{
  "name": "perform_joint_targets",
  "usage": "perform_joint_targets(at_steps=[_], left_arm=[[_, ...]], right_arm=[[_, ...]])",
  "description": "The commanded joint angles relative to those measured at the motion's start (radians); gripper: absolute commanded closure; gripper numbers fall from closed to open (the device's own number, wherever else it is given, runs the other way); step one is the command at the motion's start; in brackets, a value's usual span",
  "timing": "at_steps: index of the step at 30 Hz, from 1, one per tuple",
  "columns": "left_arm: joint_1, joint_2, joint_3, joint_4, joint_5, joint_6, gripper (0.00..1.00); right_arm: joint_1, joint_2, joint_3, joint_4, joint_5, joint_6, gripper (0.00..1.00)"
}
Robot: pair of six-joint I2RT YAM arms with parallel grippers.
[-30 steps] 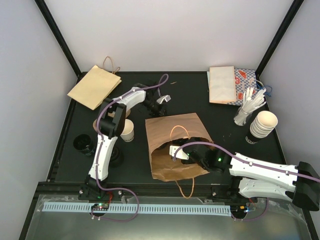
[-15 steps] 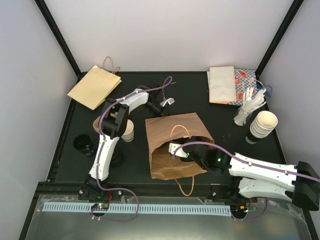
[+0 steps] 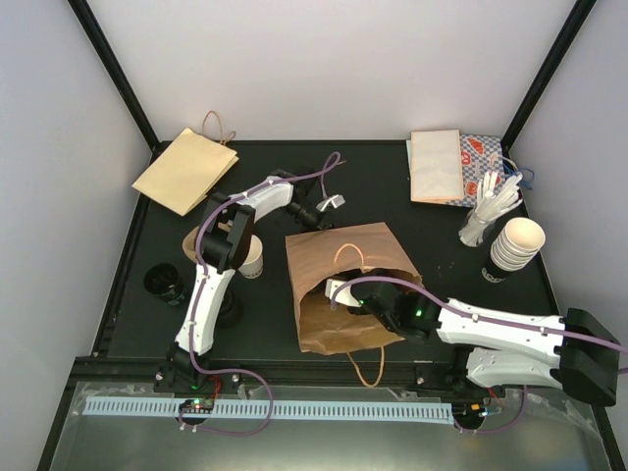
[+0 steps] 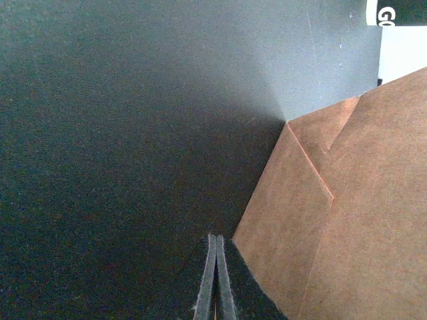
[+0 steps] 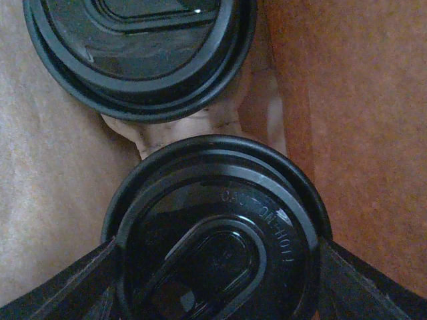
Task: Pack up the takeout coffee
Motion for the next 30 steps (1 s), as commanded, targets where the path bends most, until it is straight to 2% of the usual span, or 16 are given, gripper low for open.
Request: perform_joint_targets(at_steps=[1, 12, 22, 30], left_arm=[[-0.015, 0.011, 0.0, 0.008, 0.046, 0.026, 0.98], [-0.015, 0.01, 0.001, 0.02, 0.058, 0.022, 0.98], [-0.021, 0.018, -0.001, 0.029, 0.094, 0.025, 0.98], [-0.02, 0.015, -0.008, 0.046, 0.136, 0.022, 0.98]], right_arm=[[0.004, 0.023, -0.022, 0.051, 0.028, 0.009, 0.43], [0.002, 0.069, -0.025, 0.021, 0.056, 0.119, 0.43], [0.001, 0.084, -0.049, 0.124, 0.124, 0.199, 0.43], [-0.019, 0.084, -0.042, 0.122, 0.099, 0.353, 0.43]])
